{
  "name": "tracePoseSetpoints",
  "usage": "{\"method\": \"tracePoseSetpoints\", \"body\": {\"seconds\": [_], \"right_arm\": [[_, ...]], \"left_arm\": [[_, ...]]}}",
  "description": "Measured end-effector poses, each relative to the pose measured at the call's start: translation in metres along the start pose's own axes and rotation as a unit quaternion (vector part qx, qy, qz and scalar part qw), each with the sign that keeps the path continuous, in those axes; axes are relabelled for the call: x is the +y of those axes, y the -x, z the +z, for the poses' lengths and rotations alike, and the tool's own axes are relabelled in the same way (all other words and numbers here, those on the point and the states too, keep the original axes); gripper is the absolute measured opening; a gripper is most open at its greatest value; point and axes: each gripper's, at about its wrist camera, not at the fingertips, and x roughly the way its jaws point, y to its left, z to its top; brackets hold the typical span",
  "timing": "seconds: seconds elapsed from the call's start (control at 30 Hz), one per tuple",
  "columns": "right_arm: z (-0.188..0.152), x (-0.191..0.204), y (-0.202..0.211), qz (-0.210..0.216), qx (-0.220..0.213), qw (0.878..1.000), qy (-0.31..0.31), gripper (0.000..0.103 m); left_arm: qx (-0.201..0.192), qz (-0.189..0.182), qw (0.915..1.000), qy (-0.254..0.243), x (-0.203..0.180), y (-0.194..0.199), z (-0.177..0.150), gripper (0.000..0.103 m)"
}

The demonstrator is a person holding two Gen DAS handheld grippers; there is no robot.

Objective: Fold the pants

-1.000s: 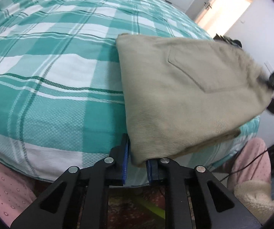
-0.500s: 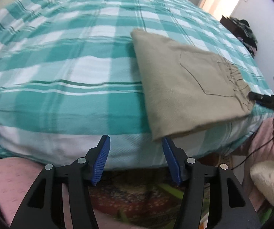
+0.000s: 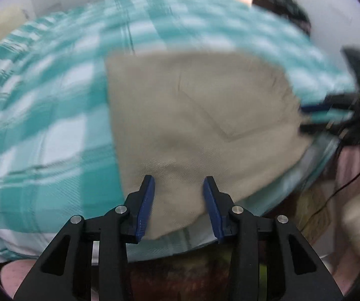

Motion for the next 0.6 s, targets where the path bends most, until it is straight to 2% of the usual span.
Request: {"method": "tracePoseSetpoints", "body": {"seconds": [0.07,0.13,0.2,0.23,0.37,0.43,0.53,0.6], "right_arm": [[0.004,-0.002,0.009,0.01,-0.004,1.0,-0.013,0.045],[0.019,-0.004,0.027,0.019,-0.003,0.999,-0.029,0.044],[0.044,-0.004,0.046,0.021,-0.04,0.999,-0.026,0.044],[0.058,-0.001,0.051,0.013,-0.052,0.998,-0.019,0.044],[0.092,-0.011,0.037,-0.009,-0.068,0.998,-0.008,0.044],[0.098,-0.021,0.009,-0.012,-0.048,0.998,-0.023,0.044],[0.086,-0.033,-0.036,-0.023,0.013,0.999,-0.037,0.043],[0.082,-0.033,-0.032,-0.027,0.002,0.999,-0.046,0.043]], "left_arm": [[-0.005,0.018,0.9997,-0.016,-0.003,0.005,0.0,0.041],[-0.015,0.018,0.9997,-0.004,0.003,0.023,0.01,0.048],[-0.045,0.015,0.9986,0.022,0.012,0.042,0.023,0.077],[-0.055,0.019,0.9979,0.03,0.015,0.045,0.028,0.081],[-0.045,0.047,0.9964,0.055,0.025,0.031,0.046,0.082],[-0.026,0.055,0.9957,0.07,0.029,0.018,0.047,0.082],[-0.009,0.06,0.9945,0.085,0.031,0.012,0.044,0.081],[-0.009,0.067,0.9939,0.088,0.032,0.013,0.043,0.081]]}}
